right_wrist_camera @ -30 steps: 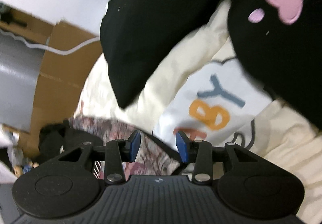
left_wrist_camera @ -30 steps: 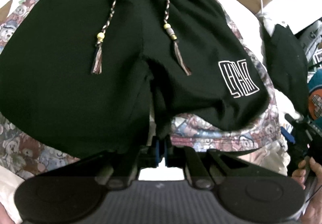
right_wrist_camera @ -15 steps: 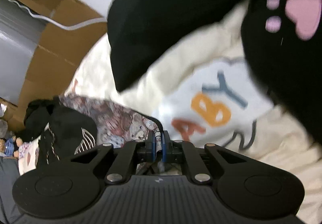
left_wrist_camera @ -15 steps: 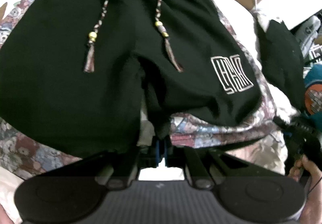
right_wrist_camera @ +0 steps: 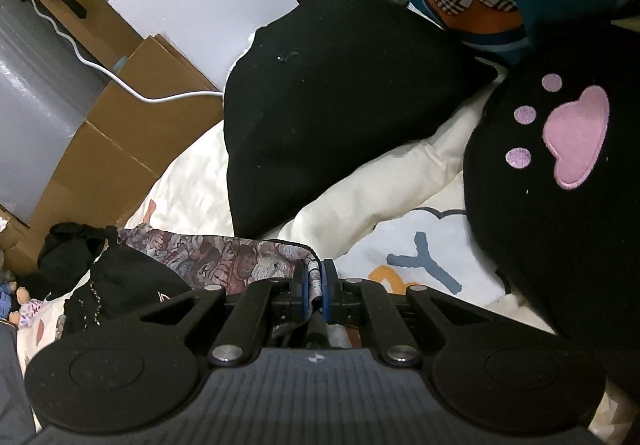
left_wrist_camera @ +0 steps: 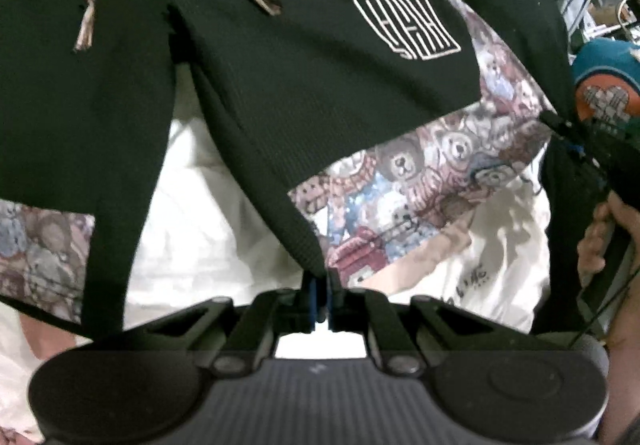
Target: Fold clothes
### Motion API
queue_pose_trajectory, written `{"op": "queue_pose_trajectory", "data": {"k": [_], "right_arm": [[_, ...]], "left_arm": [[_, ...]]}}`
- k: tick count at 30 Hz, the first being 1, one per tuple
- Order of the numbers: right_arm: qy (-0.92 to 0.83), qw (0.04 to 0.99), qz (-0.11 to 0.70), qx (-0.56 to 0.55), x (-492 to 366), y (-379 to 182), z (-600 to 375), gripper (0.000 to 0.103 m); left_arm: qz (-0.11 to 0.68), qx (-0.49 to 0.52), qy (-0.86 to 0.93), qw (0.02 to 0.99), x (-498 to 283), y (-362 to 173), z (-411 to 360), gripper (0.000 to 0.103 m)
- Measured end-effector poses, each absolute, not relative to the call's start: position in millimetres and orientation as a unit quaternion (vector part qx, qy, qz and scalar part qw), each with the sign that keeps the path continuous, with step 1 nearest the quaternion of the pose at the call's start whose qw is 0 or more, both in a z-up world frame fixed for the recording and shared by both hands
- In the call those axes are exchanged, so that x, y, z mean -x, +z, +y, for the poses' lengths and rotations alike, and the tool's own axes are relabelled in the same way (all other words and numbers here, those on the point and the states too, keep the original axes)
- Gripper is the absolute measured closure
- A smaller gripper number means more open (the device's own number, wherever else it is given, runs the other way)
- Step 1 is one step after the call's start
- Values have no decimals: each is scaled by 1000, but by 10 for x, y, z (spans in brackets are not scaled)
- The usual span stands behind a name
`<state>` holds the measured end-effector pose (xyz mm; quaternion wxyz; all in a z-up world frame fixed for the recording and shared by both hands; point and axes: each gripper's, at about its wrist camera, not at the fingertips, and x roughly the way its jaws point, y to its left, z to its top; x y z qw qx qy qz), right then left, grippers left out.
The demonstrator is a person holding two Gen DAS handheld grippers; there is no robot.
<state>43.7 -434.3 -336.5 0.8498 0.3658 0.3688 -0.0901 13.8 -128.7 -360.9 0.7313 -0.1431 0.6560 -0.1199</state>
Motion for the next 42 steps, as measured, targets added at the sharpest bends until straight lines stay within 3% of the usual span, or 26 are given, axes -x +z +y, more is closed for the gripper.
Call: {"op": "queue_pose_trajectory", "data": {"k": [2, 5, 7, 10, 12, 15, 22, 26, 27, 28, 32, 35, 42], "right_arm": [[-93, 842, 381, -370, -444, -3414, -4361, 95], [-116, 824, 398, -387, -416, -3497, -4431, 86], [-132, 814, 399, -402, -380, -3524, -4492, 74], [-141, 811, 390, -412, -335, -3512, -4538, 63], [-140, 809, 386, -420, -322, -3521, -4541, 59], [-138, 807, 386, -425, -327, -3551, -4537, 58], [-135, 802, 387, -433, -357, -3633, -4523, 58], [-132, 799, 388, -440, -371, -3681, -4519, 61], [-129, 797, 386, -446, -369, -3696, -4531, 68], [-126, 795, 387, -450, -367, -3708, -4535, 75], [-114, 793, 394, -451, -387, -3722, -4508, 80], [-113, 798, 395, -440, -390, -3699, -4490, 91], [-131, 805, 375, -441, -328, -3621, -4544, 91]], "left_arm": [[661, 143, -119, 727, -159, -3655, -1278, 96], [675, 149, -104, 715, -179, -3712, -1204, 83], [668, 146, -95, 723, -195, -3692, -1152, 78], [642, 127, -84, 752, -232, -3579, -1108, 73], [631, 116, -86, 762, -264, -3522, -1107, 66], [631, 125, -83, 761, -314, -3511, -1066, 66], [641, 128, -92, 751, -335, -3656, -1172, 68], [648, 125, -103, 744, -299, -3790, -1251, 91], [648, 121, -104, 745, -289, -3808, -1262, 92], [648, 117, -105, 746, -283, -3816, -1277, 92], [649, 96, -113, 746, -253, -3803, -1321, 95], [650, 91, -114, 746, -215, -3783, -1330, 96], [645, 25, -117, 755, -168, -3513, -1479, 88]]}}
